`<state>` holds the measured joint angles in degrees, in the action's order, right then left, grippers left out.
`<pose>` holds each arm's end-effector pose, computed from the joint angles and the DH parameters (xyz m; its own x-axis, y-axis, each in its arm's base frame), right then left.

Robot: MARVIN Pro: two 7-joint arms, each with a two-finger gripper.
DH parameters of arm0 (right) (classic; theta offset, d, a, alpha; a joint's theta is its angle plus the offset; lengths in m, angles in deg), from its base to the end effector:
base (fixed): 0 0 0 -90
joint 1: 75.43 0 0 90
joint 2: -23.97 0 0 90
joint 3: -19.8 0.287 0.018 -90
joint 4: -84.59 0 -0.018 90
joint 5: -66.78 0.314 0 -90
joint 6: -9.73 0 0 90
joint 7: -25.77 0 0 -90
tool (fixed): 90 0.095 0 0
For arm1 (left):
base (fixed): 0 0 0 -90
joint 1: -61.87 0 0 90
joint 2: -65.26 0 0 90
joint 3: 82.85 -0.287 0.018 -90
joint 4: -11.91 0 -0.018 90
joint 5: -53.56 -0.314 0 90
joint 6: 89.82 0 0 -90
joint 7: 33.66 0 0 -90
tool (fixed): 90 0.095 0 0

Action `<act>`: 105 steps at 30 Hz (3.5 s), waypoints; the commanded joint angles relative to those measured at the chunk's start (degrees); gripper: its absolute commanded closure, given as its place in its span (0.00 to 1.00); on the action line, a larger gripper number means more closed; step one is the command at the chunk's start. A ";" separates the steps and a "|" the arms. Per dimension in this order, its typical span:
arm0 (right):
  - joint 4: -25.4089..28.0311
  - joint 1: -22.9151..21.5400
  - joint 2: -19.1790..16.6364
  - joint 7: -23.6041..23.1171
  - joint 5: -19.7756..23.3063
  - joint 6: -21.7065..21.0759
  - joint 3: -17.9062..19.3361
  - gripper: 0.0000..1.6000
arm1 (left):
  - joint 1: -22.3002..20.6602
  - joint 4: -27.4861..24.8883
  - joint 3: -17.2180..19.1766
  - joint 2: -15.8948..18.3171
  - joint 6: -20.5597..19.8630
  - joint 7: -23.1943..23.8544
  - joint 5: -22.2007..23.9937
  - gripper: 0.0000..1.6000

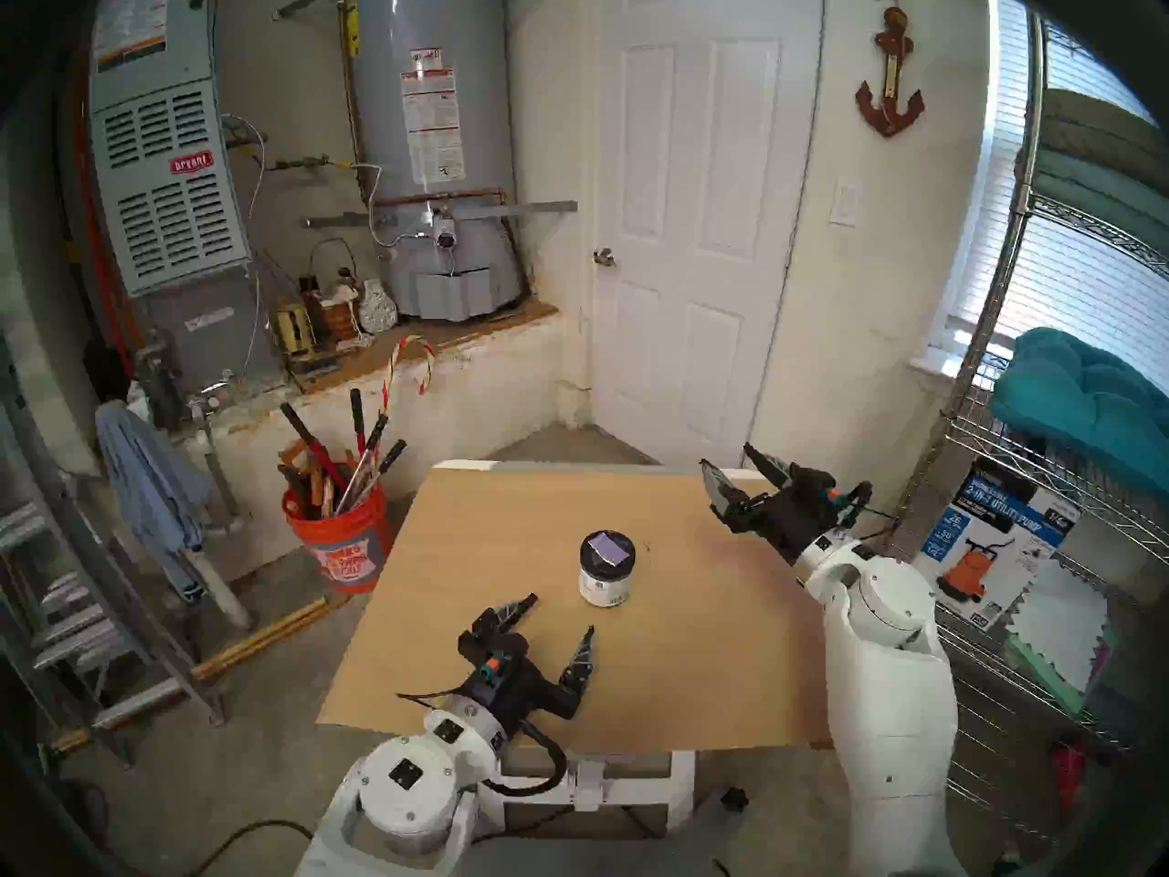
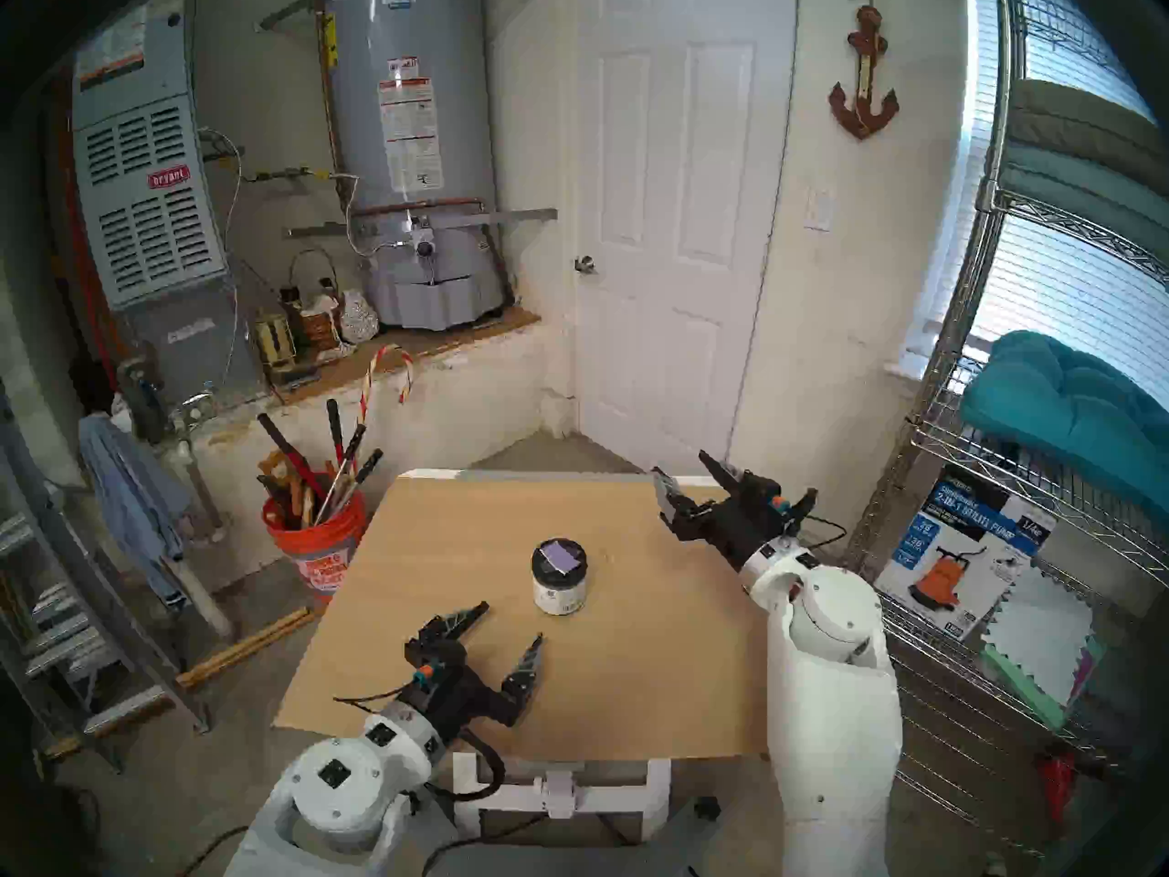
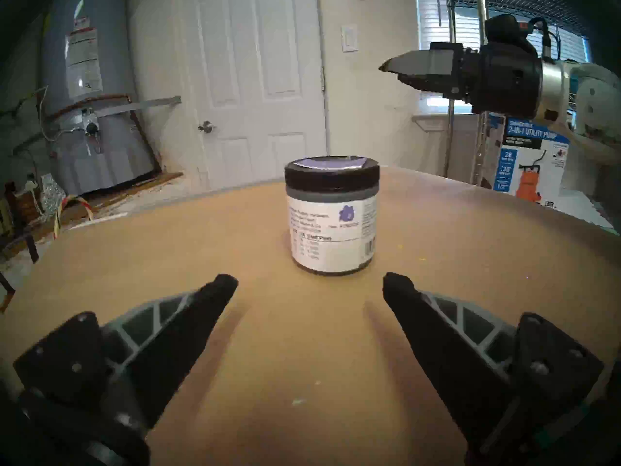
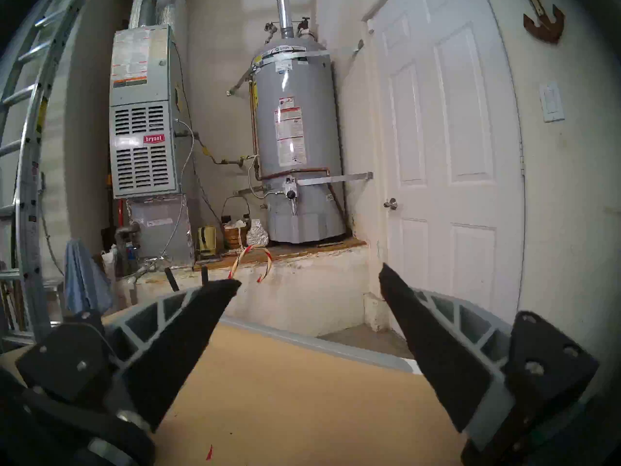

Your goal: Open paint jar

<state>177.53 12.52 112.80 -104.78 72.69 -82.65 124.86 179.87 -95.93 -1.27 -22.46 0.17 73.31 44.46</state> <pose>0.4163 -0.0512 -0.2661 -0.0715 -0.0765 0.9945 0.4376 -0.8984 -0.0377 0.2667 -0.0798 -0.3543 0.1543 -0.1495 0.9766 -0.4506 -0.8904 -0.0651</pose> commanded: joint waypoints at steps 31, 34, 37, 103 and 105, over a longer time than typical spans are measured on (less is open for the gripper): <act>0.05 -2.24 0.48 0.70 0.36 0.02 0.44 0.00 | -6.09 -2.50 1.73 2.80 -2.50 5.10 5.40 0.00; -0.03 -2.41 0.65 0.83 0.31 0.08 0.22 0.00 | -5.04 -4.33 2.01 3.35 -3.56 6.14 5.79 0.00; 0.01 -2.48 0.75 0.92 0.31 0.09 0.08 0.00 | -4.29 -5.56 2.20 3.45 -4.37 6.53 5.93 0.00; 1.66 -2.03 1.42 -0.37 1.55 -0.42 1.86 0.00 | -24.56 12.59 -6.15 -2.10 -10.84 0.60 -2.13 0.00; 1.70 -2.02 1.45 -0.43 1.57 -0.42 1.92 0.00 | -25.34 13.52 -6.23 -2.31 -10.70 0.68 -1.90 0.00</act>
<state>177.74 11.19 113.98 -105.34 73.87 -82.90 126.77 157.94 -83.79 -7.48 -23.68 -12.06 74.57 42.10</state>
